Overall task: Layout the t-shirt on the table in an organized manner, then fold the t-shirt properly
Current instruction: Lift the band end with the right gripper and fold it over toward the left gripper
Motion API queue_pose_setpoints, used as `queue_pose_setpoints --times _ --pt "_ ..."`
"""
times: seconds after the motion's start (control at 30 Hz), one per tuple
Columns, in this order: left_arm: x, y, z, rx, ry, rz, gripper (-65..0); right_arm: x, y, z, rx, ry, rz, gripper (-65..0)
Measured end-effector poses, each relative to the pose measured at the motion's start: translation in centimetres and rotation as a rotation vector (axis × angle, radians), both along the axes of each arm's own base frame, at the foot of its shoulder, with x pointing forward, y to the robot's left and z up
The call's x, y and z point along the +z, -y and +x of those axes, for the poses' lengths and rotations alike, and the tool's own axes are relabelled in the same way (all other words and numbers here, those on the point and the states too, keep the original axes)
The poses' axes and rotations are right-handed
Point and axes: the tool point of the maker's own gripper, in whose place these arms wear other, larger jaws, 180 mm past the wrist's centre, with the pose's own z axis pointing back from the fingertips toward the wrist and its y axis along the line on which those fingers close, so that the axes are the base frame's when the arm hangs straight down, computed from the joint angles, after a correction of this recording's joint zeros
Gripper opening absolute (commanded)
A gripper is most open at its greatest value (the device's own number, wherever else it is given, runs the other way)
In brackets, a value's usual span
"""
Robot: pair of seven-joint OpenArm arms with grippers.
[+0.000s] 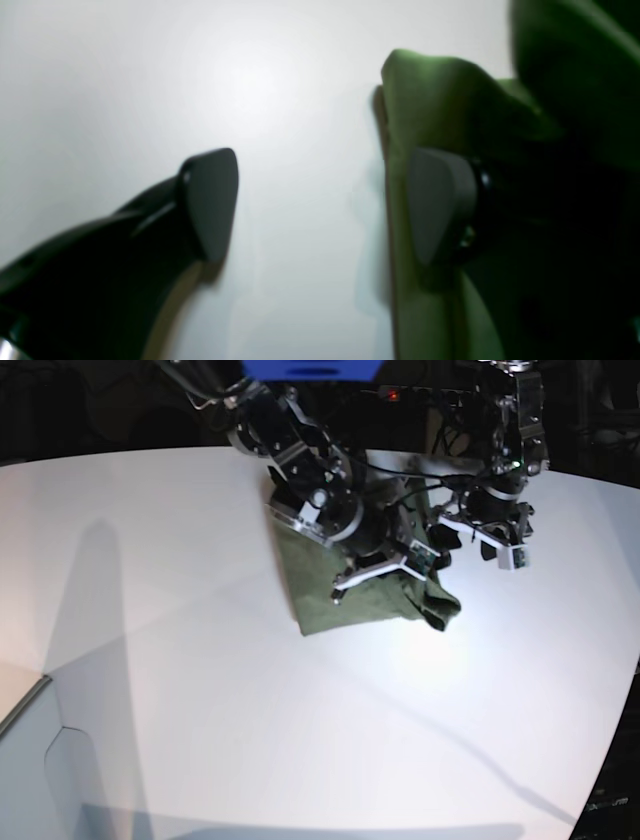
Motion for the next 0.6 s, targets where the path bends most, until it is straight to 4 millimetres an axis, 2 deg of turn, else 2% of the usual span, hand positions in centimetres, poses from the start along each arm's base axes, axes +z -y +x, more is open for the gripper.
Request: queue_pose_setpoints --times 0.17,0.27,0.37,0.43,0.6 --pt "-0.1 -0.1 -0.2 0.000 -0.003 0.003 -13.9 -1.0 -1.6 -0.6 0.074 -0.007 -0.030 -65.0" --pt "-0.2 -0.3 -0.6 0.001 -0.008 0.007 -13.9 -1.6 -1.5 -0.4 0.082 -0.017 -0.048 -65.0" --pt "-0.1 -0.7 -1.4 0.001 -0.010 0.016 -13.9 -1.3 -1.5 0.2 0.081 -0.001 -0.050 -65.0" --pt "-0.1 -1.0 -2.1 -0.010 -0.021 0.029 -13.8 -1.0 -1.5 0.4 0.080 0.006 -0.049 -60.0" --pt "0.5 -1.2 -2.9 -0.017 -0.031 0.047 -13.8 -1.0 -1.5 0.3 0.082 0.005 -0.047 -39.8"
